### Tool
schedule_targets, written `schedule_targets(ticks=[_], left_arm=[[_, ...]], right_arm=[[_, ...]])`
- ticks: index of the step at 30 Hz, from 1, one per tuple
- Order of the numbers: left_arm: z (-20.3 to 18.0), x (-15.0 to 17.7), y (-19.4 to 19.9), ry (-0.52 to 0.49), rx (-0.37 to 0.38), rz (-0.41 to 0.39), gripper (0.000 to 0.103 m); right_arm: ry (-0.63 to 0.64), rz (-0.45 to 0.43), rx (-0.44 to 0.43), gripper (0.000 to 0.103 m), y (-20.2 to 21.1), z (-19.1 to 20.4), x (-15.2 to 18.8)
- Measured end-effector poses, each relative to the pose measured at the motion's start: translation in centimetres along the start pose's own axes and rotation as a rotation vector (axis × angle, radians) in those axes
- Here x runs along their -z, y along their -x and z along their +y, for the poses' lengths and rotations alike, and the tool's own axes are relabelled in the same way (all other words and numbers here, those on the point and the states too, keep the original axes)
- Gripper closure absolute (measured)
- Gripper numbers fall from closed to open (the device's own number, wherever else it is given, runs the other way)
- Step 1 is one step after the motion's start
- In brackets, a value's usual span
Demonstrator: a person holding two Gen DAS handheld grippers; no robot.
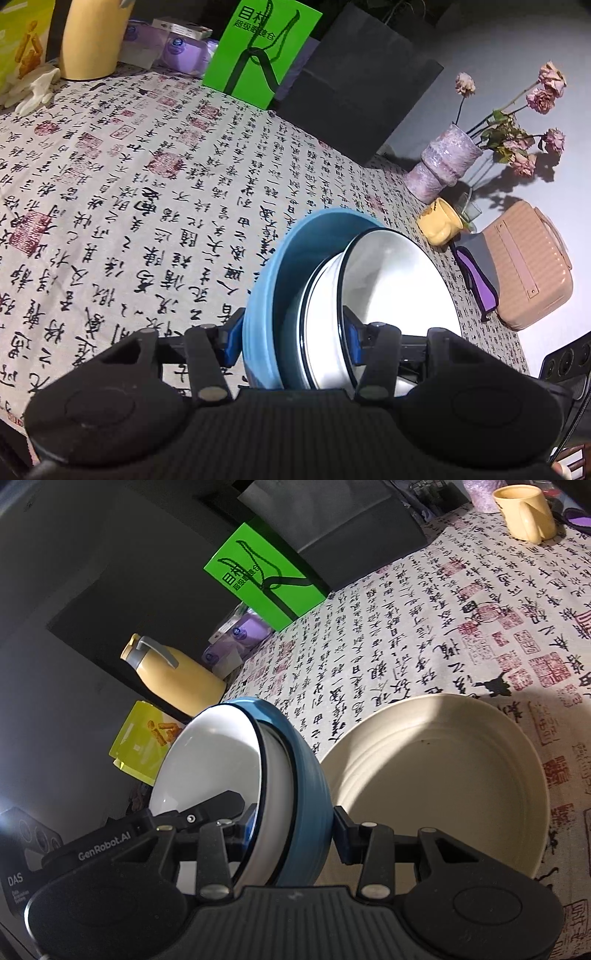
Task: Organize plates and bowls
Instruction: 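Bring the held blue bowl over the cream plate stack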
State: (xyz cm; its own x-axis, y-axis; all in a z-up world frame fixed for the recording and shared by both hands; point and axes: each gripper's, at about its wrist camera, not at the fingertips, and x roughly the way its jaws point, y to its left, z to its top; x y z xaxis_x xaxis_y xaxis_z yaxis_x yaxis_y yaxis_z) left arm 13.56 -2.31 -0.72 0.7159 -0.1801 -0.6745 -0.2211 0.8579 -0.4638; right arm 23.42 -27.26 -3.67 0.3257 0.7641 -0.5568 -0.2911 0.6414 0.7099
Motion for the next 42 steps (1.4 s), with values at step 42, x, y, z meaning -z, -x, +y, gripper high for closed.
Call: schedule_targets(ticks=[42], left_arm=[[-3.4,1.0,-5.5,-0.065,0.051,0.126,0.052]], right_arm=[[-0.077,-0.043,0.108,0.064,2.3,-4.9,-0.3]])
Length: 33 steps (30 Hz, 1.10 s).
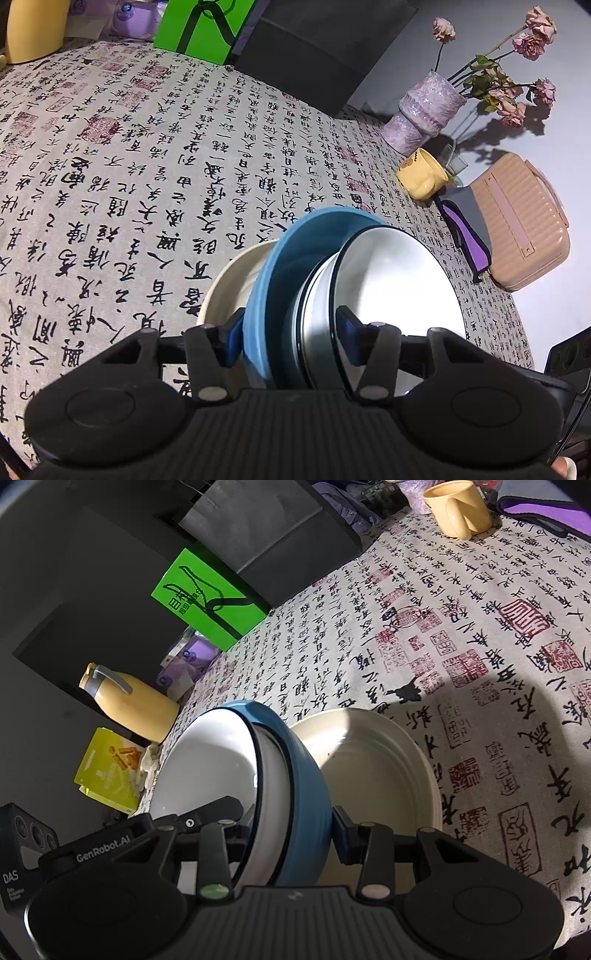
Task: Organize plates and bowls
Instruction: 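Bring the held blue bowl over the cream plate stack, then lower the blue bowl down onto the cream plates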
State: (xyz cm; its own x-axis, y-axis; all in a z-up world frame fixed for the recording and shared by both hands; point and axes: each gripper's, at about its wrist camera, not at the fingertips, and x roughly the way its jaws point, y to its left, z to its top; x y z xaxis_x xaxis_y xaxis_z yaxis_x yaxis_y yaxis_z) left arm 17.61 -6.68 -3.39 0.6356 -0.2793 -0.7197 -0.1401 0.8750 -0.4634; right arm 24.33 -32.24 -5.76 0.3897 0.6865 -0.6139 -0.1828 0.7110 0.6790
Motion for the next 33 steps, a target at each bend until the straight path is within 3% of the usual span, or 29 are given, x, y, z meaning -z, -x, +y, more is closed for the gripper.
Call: schedule_targets(ticks=[16,33], left_arm=[[0.0,0.1,-1.7,0.006,0.016,0.043,0.052],[-0.2,0.1,-1.1,0.000,0.006,0.014,0.050]], right_arm=[[0.004,-0.007,0.056,0.064,0.0,-0.8,-0.3],[0.015,-0.025,0.049,0.061,0.1,-1.1,-0.4]])
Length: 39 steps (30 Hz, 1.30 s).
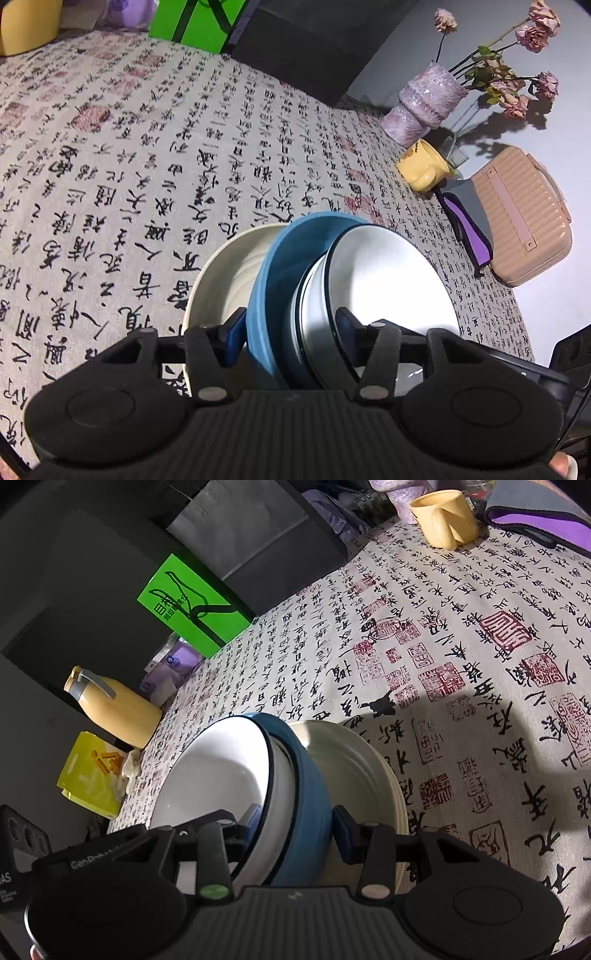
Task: Organize plates and bowls
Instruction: 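Lower the blue bowl down onto the cream plates, then open both grippers to release the blue bowl on the plates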
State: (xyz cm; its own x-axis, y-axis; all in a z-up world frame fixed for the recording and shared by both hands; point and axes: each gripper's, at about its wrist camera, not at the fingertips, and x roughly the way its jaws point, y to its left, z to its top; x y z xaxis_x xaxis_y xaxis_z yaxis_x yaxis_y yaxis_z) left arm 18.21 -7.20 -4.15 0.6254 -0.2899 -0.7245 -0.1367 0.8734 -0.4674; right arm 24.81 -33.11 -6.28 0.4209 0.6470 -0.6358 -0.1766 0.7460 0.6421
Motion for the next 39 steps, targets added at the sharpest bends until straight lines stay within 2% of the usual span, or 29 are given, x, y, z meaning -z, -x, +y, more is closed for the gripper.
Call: schedule_targets(ticks=[3,9,11,14,16,21,25,30,34,39], left_arm=[[-0.1,0.1,0.6,-0.004,0.009,-0.018,0.044],[-0.3,0.4,1.8,-0.004,0.008,-0.053,0.028],[-0.3,0.5,2.3,-0.006,0.011,-0.072,0.023],[-0.4,0.8,3.3,-0.018,0.007,-0.111,0.013],[-0.5,1.0,4.1,-0.024,-0.005,-0.145,0.003],[-0.4,2.0,6.2,-0.031,-0.018,-0.249,0.000],[-1.1,3.6,8.0,-0.090,-0.088,-0.374,0.000],[-1.5,5.6,10.3,-0.136,-0.085,-0.450,0.000],[-1.9,7.7,12.2,-0.183,-0.125,-0.533,0.000],[-2.1,10.4,14.2,-0.242,-0.165,-0.606,0.000]], right_arm=[[0.003,-0.009,-0.004,0.059,0.2,0.0,0.0],[0.025,-0.055,-0.029,0.044,1.3,0.4,0.1],[0.038,-0.071,-0.033,0.031,1.7,0.6,0.2],[0.065,-0.102,-0.043,0.023,2.4,0.9,0.4],[0.086,-0.128,-0.050,0.018,3.0,1.2,0.7],[0.140,-0.212,-0.055,0.000,5.2,1.7,1.5],[0.217,-0.293,-0.027,0.000,7.2,2.3,2.6],[0.313,-0.387,0.014,0.000,9.4,3.0,4.7],[0.400,-0.468,0.062,0.000,11.2,3.7,7.0],[0.450,-0.528,0.095,0.000,13.3,4.0,9.3]])
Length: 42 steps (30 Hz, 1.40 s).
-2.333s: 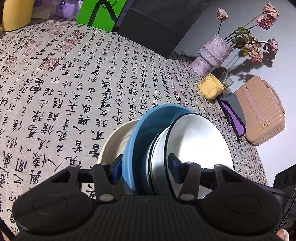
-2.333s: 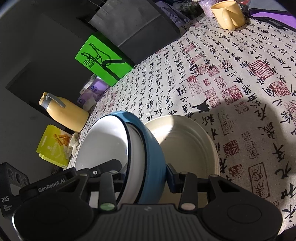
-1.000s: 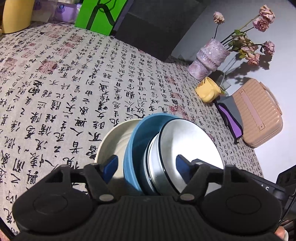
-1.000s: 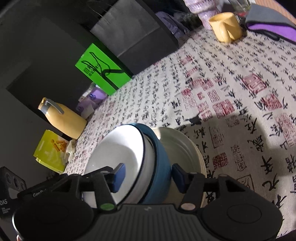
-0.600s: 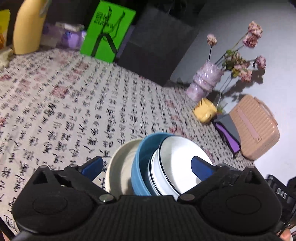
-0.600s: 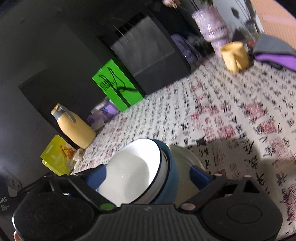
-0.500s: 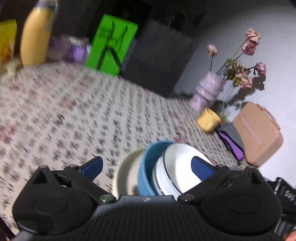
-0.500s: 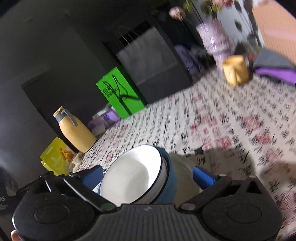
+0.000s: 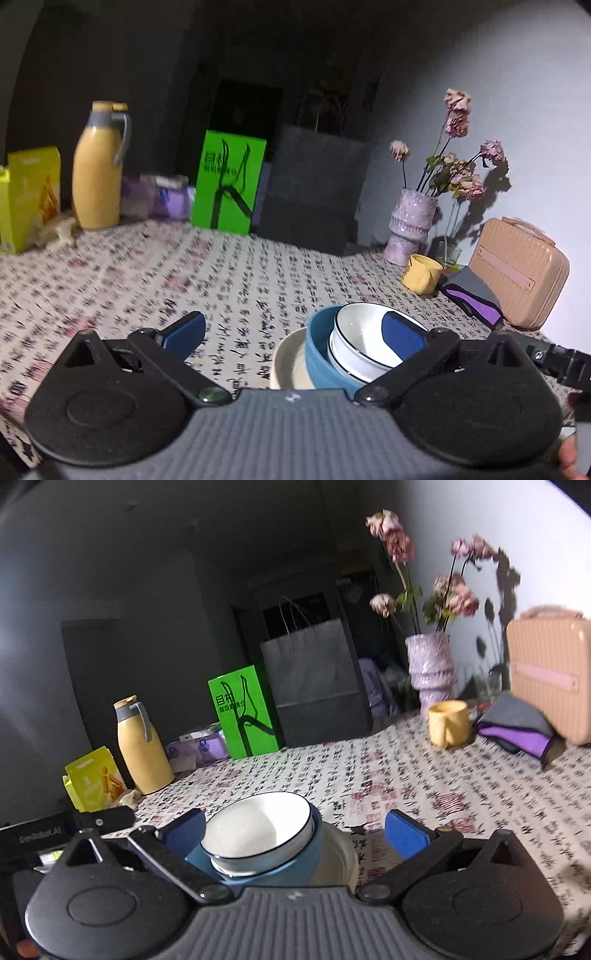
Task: Organize plates and bowls
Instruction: 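Open both grippers to release the blue bowl on the plates, then withdraw both open grippers back from the stacked dishes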
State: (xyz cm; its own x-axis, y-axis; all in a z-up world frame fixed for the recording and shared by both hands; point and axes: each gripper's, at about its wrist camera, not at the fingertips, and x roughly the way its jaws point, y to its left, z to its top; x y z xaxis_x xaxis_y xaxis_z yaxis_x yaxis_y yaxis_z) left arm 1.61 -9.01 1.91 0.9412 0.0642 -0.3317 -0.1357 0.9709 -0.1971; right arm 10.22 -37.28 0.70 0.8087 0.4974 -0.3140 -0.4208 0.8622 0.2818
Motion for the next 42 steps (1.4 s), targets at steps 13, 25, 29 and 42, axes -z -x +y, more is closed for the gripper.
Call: schedule_targets(ticks=[13,25,29,42], left_arm=[[2.4,2.9,7.4,-0.062,-0.039,-0.093,0.000],[4.8,7.9,9.8,-0.046,-0.101,-0.040,0.000],[4.3,8.7,9.9,-0.079,-0.074,-0.040,0.000],[3.9,9.5,9.6,-0.087,-0.041,-0.029,0.000]], right_arm=[[0.132,-0.089,0.037,0.000,7.0,2.0,2.3],[0.152,-0.006,0.065,0.000,8.2,2.6,6.9],[0.156,0.031,0.060,0.000,7.5,3.0,8.6],[0.178,0.032,0.047,0.000,7.1,3.7,9.1]])
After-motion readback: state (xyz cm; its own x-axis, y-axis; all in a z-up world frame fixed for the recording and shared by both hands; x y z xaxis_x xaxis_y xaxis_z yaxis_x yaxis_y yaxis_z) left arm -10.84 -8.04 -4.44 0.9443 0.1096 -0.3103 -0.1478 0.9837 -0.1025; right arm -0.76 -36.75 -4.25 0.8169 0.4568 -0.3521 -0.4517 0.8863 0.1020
